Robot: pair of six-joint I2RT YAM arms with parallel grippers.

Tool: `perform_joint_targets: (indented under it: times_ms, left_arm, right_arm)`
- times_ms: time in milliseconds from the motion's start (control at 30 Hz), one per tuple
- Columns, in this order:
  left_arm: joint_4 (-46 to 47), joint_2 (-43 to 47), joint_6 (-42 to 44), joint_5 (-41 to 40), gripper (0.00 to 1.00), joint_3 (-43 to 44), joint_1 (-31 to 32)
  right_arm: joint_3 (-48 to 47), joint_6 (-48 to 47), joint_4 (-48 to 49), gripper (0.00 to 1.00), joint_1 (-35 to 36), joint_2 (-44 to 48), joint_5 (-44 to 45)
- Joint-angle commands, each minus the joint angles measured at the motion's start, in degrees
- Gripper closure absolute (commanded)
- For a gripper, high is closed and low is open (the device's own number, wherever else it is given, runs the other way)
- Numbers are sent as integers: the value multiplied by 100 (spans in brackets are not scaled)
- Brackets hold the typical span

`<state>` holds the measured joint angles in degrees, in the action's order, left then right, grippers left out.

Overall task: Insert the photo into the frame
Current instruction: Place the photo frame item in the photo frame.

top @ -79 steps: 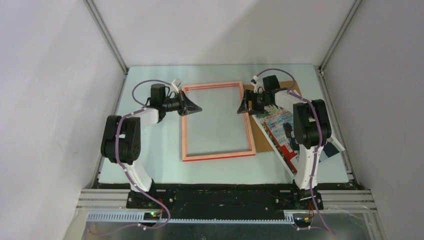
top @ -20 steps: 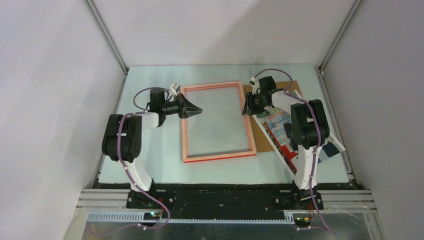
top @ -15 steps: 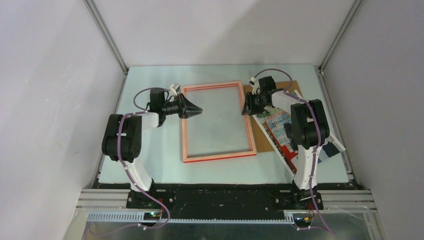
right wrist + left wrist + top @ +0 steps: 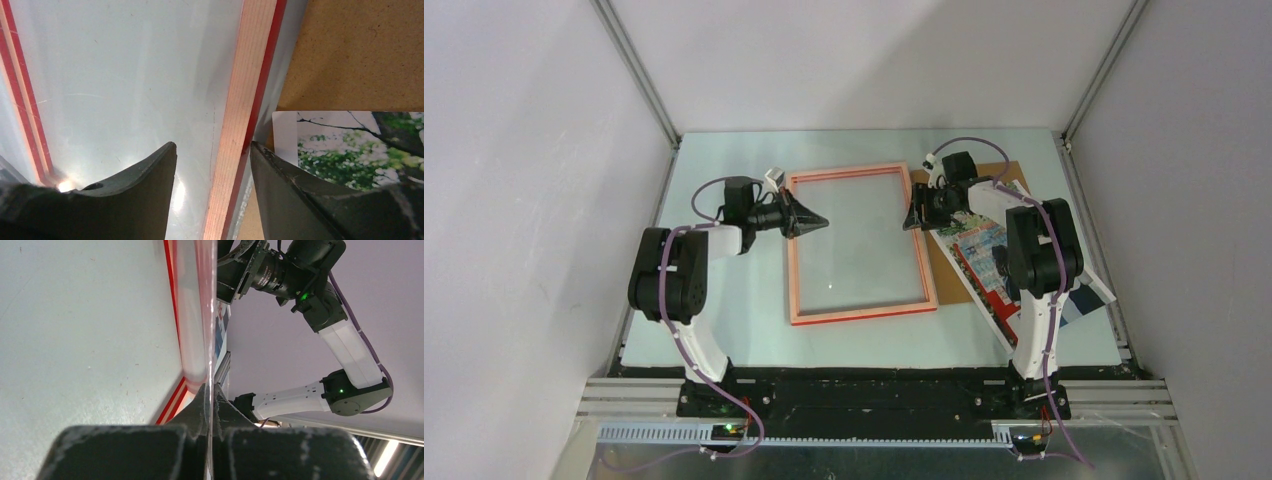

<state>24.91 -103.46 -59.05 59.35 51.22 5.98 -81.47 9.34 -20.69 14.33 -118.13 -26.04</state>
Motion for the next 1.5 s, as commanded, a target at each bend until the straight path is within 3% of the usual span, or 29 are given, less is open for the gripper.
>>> perform_joint_targets:
  times_ms: [0,633,1467]
  left_arm:
    - [274,50,-140,255,100,-74,15]
    - [1170,102,-989,385,100,-21,15]
    - [1284,-219,-495,392,100,-161,29]
  right_arm:
    - [-150,27,3,39,-95,33,-121]
    - [-150,24,48,35,-161,-4,-483]
    - [-141,39,52,35,-164,11,-483]
